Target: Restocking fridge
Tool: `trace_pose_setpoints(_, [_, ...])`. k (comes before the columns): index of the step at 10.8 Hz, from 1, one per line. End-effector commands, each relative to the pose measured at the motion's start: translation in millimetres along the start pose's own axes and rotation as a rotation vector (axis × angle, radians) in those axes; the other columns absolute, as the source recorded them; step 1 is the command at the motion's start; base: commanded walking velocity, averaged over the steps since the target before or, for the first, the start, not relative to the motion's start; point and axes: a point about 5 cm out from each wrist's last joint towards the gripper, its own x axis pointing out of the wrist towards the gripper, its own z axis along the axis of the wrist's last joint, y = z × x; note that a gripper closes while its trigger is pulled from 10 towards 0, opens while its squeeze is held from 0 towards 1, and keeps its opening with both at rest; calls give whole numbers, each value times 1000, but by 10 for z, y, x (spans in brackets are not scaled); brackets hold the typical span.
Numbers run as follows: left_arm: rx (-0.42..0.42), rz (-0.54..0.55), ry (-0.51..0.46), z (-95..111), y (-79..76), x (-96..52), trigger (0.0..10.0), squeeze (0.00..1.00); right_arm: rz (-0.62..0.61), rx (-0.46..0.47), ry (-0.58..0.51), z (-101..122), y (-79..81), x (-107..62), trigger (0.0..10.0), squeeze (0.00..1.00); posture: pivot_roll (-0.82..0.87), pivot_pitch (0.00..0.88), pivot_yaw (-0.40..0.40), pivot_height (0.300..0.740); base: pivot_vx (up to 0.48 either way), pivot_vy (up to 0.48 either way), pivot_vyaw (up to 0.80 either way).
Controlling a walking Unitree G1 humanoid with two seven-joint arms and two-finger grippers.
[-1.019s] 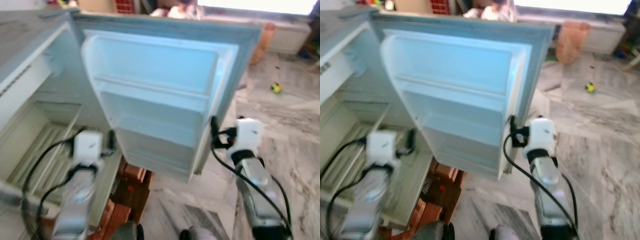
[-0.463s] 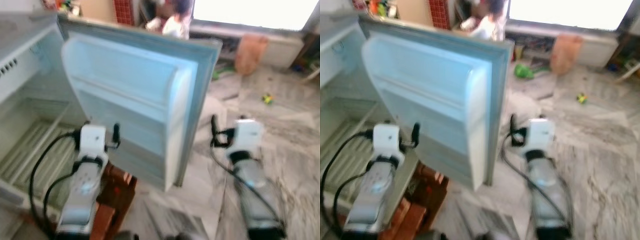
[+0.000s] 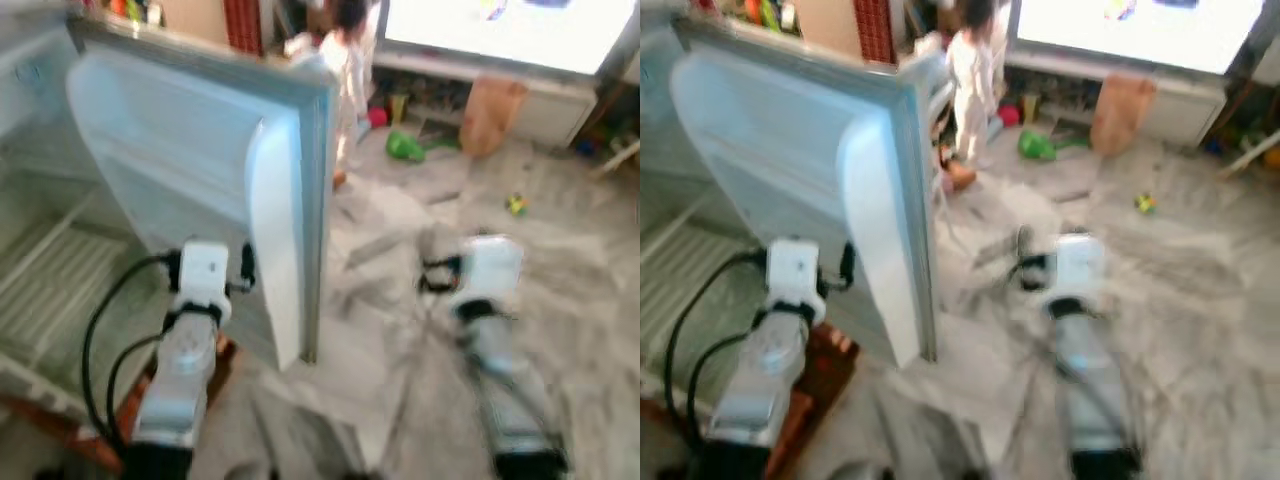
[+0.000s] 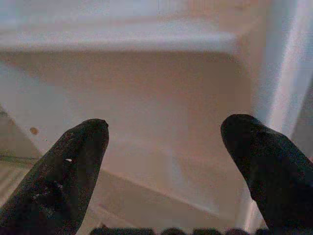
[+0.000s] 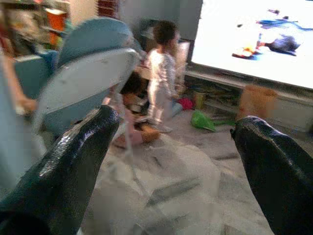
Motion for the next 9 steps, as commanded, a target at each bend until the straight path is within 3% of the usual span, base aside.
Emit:
trace_pose_setpoints(1, [1, -37, -28, 71, -54, 103, 10000, 0, -24, -17, 3, 8, -80, 1, 10000, 0, 16, 91, 22, 740, 0, 0, 0])
trace_pose_setpoints(3, [28, -36, -16, 106, -52, 268, 10000, 0, -25, -26, 3, 13, -106, -5, 10000, 0, 3, 90, 22, 740, 0, 0, 0])
trace_pose_setpoints(4, [33, -63, -36, 179, -115, 420, 10000, 0, -30, -32, 5, 11, -124, 4, 10000, 0, -3, 93, 19, 740, 0, 0, 0])
trace_pose_setpoints(6, [44, -72, -42, 249, -200, 553, 10000, 0, -31, -34, 2, 24, -124, 22, 10000, 0, -12, 96, 17, 740, 0, 0, 0])
trace_pose_setpoints(7, [17, -91, -87, 305, -249, 559, 10000, 0, -30, -38, -1, 33, -125, 14, 10000, 0, -19, 99, 19, 740, 0, 0, 0])
trace_pose_setpoints(9, [15, -90, -112, 171, -163, 326, 10000, 0, -32, -39, 8, 9, -134, -40, 10000, 0, -17, 110, 23, 740, 0, 0, 0])
